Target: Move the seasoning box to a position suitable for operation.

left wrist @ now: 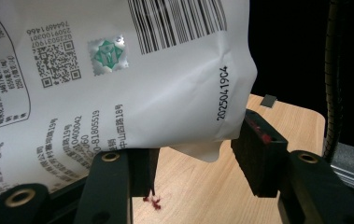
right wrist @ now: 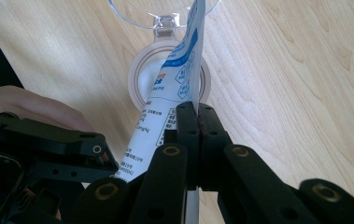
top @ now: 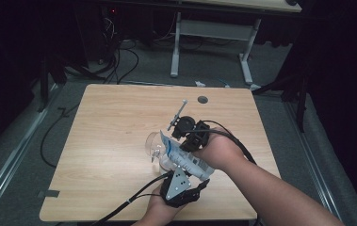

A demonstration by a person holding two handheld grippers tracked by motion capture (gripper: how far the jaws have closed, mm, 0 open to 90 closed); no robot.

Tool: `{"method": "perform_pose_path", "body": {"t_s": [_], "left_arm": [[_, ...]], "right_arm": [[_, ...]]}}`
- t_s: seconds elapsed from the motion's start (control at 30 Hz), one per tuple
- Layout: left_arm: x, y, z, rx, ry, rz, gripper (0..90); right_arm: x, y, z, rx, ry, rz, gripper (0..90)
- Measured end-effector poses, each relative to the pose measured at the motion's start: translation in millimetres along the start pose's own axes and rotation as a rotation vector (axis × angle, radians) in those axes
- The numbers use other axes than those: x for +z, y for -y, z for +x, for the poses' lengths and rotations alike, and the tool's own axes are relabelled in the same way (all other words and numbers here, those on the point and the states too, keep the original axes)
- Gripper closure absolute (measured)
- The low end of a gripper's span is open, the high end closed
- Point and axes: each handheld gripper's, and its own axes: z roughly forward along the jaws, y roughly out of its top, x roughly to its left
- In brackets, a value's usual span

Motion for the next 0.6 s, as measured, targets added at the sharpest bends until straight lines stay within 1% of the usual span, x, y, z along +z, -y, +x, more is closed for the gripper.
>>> {"method": "perform_pose_path", "body": {"t_s": [0.6], "left_arm": [[0.1, -1.5, 0.5, -0.003, 0.002, -0.005, 53.0]], "right_arm": [[0.7, -0.6, -1.2, 0.001, -0.002, -0.001, 90.0]]}}
